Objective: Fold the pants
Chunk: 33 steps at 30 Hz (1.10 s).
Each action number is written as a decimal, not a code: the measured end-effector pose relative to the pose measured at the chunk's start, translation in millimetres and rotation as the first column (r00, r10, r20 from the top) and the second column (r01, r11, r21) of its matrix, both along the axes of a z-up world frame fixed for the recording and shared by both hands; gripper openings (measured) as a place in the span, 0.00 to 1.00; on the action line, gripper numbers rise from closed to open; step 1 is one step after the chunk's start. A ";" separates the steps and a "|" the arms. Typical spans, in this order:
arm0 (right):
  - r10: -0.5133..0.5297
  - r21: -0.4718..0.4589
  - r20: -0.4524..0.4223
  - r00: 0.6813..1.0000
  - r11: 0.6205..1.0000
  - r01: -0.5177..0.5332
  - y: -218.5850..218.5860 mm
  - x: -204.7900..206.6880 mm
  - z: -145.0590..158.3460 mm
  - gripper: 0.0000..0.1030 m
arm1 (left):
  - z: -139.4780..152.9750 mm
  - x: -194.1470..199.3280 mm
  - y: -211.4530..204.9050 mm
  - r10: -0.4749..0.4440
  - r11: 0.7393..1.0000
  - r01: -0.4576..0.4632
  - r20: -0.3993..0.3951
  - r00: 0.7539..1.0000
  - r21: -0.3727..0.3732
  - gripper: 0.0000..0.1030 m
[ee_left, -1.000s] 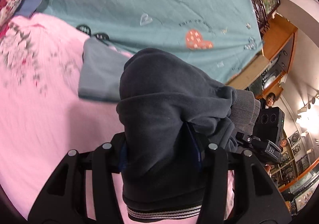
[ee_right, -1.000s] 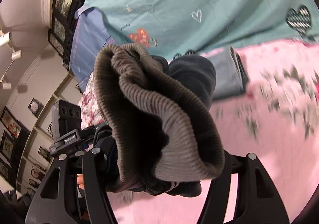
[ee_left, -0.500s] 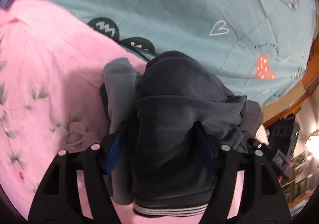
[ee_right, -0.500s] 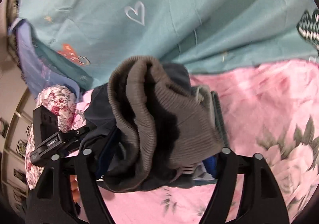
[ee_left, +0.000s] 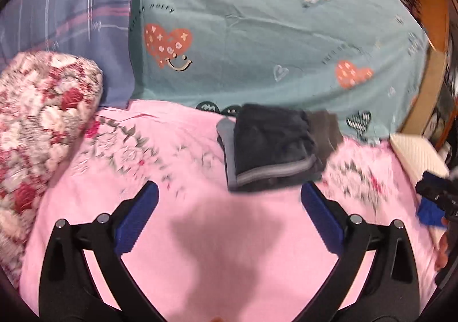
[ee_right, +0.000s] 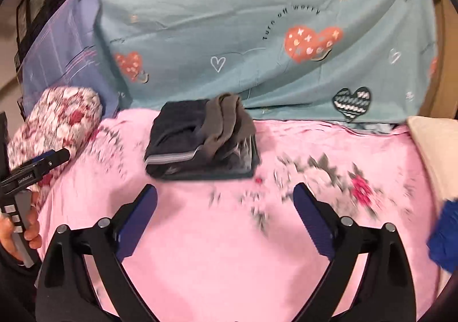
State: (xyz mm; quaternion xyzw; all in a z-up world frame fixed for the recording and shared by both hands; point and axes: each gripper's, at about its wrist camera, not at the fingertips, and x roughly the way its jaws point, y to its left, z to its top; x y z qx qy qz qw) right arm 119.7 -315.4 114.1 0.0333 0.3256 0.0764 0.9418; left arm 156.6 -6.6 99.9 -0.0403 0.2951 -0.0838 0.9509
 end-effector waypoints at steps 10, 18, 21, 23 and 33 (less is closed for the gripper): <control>-0.085 0.029 0.033 0.996 0.996 0.084 33.4 -162.1 -50.5 0.99 | -34.3 -178.9 -8.1 -0.009 1.000 0.009 0.017 1.000 0.012 0.98; -0.084 -0.013 0.016 0.996 0.996 0.084 38.8 -196.6 -64.3 0.99 | -37.3 -219.4 -13.7 0.009 0.997 -0.011 0.028 1.000 0.072 0.98; -0.097 -0.001 0.015 0.995 0.995 0.097 34.1 -197.0 -64.4 0.99 | -35.0 -219.2 -14.1 0.040 0.994 -0.044 0.045 0.998 0.099 0.98; -0.102 -0.008 0.020 0.995 0.995 0.102 33.2 -198.3 -64.2 0.99 | -33.1 -218.4 -14.3 0.061 0.990 -0.068 0.057 0.997 0.121 0.98; -0.130 -0.015 0.023 0.991 0.991 0.130 25.9 -199.3 -69.7 0.99 | -36.4 -212.9 -17.0 0.118 0.977 -0.127 0.064 0.991 0.168 0.98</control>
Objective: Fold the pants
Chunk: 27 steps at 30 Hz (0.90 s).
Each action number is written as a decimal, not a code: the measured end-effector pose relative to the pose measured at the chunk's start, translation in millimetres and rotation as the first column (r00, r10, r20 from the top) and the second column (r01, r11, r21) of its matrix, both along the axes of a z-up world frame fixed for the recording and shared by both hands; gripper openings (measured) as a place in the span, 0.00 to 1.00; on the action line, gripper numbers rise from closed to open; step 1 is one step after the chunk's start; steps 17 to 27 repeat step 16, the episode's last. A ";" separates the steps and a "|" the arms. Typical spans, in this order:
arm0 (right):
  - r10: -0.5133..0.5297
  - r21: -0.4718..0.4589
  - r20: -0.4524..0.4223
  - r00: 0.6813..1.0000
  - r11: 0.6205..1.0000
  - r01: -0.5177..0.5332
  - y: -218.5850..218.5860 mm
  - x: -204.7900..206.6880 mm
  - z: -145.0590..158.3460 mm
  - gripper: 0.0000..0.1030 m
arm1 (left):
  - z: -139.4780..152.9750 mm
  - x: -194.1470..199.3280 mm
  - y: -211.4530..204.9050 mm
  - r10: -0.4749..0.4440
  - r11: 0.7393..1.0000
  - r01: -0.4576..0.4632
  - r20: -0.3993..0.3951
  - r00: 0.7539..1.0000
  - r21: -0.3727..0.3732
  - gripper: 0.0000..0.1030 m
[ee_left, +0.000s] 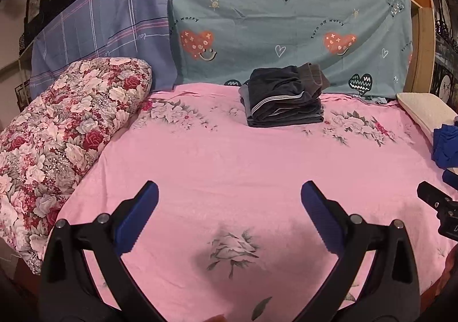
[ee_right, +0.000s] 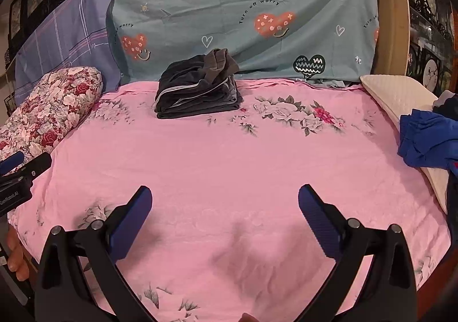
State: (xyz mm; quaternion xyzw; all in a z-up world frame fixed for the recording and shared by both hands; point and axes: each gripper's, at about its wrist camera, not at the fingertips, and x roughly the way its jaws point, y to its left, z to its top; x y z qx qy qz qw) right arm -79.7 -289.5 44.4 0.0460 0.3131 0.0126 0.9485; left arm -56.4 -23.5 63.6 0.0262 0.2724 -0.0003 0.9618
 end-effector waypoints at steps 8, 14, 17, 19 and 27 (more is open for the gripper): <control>0.001 -0.011 0.002 1.000 1.000 -0.001 -0.2 -1.9 -1.2 0.99 | -2.6 0.8 -4.1 -0.071 0.997 0.070 -0.025 0.997 -0.026 0.98; -0.001 -0.011 -0.003 1.000 1.000 0.001 -0.4 -1.8 -2.4 0.99 | -8.4 2.3 -9.7 -0.053 0.998 0.053 -0.034 0.998 0.016 0.98; -0.002 -0.008 -0.008 1.000 1.000 0.002 -1.1 -1.1 -3.9 0.99 | -10.3 3.1 -9.7 -0.055 0.998 0.056 -0.043 0.998 0.013 0.98; -0.002 -0.008 -0.008 1.000 1.000 0.002 -1.1 -1.1 -3.9 0.99 | -10.3 3.1 -9.7 -0.055 0.998 0.056 -0.043 0.998 0.013 0.98; -0.002 -0.008 -0.008 1.000 1.000 0.002 -1.1 -1.1 -3.9 0.99 | -10.3 3.1 -9.7 -0.055 0.998 0.056 -0.043 0.998 0.013 0.98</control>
